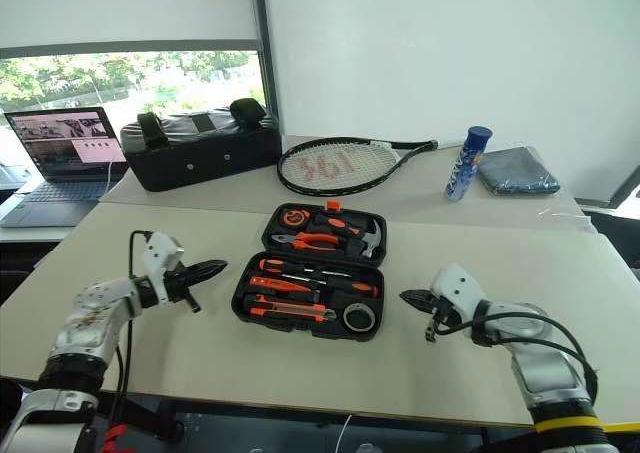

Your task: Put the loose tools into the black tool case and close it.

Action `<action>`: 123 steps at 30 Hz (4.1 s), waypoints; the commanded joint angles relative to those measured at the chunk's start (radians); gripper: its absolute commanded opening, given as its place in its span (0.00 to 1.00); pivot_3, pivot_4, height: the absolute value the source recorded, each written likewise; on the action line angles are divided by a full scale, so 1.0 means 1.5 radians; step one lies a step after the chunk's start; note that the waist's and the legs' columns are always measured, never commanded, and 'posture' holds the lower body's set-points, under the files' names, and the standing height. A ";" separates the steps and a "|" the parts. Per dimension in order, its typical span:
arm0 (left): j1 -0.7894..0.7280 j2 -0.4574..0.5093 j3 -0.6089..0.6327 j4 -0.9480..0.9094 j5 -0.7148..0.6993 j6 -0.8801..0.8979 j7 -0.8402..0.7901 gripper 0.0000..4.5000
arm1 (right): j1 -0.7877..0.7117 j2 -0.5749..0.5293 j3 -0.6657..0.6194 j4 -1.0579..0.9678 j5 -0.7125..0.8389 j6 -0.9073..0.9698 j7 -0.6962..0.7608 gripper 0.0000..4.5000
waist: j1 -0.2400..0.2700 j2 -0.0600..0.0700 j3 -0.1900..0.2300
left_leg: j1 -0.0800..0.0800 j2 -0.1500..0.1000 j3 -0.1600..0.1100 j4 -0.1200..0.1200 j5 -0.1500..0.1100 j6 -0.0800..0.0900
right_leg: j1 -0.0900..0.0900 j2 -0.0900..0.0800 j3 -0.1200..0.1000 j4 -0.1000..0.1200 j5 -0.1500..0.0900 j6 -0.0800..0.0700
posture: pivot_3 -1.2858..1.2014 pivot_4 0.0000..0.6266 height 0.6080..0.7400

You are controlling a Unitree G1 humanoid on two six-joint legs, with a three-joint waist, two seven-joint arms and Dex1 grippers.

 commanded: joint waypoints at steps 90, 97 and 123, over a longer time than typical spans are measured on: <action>-0.280 0.048 -0.143 -0.073 -0.113 0.855 0.080 0.01 | -0.383 0.019 0.017 0.012 0.421 1.069 -0.426 0.00 | 0.001 -0.002 0.002 | -0.010 -0.004 -0.003 0.000 0.002 0.001 | -0.010 -0.003 0.000 0.002 0.002 0.001 | 0.52 0.24 1.00; -0.262 0.039 -0.083 -0.091 -0.123 0.833 0.106 0.01 | -0.371 0.046 -0.062 -0.047 0.431 1.067 -0.456 0.00 | 0.001 -0.002 0.002 | -0.010 -0.004 -0.003 0.000 0.002 0.002 | -0.010 -0.003 0.000 0.002 0.002 0.001 | 0.52 0.24 1.00; 0.104 -0.069 0.056 -0.236 -0.049 -0.164 -0.095 0.01 | 0.114 0.032 0.000 -0.214 0.022 -0.300 -0.065 0.00 | 0.001 -0.002 0.002 | -0.011 -0.005 -0.002 0.000 0.003 0.001 | -0.011 -0.004 0.001 0.001 0.004 0.002 | 0.52 0.24 1.00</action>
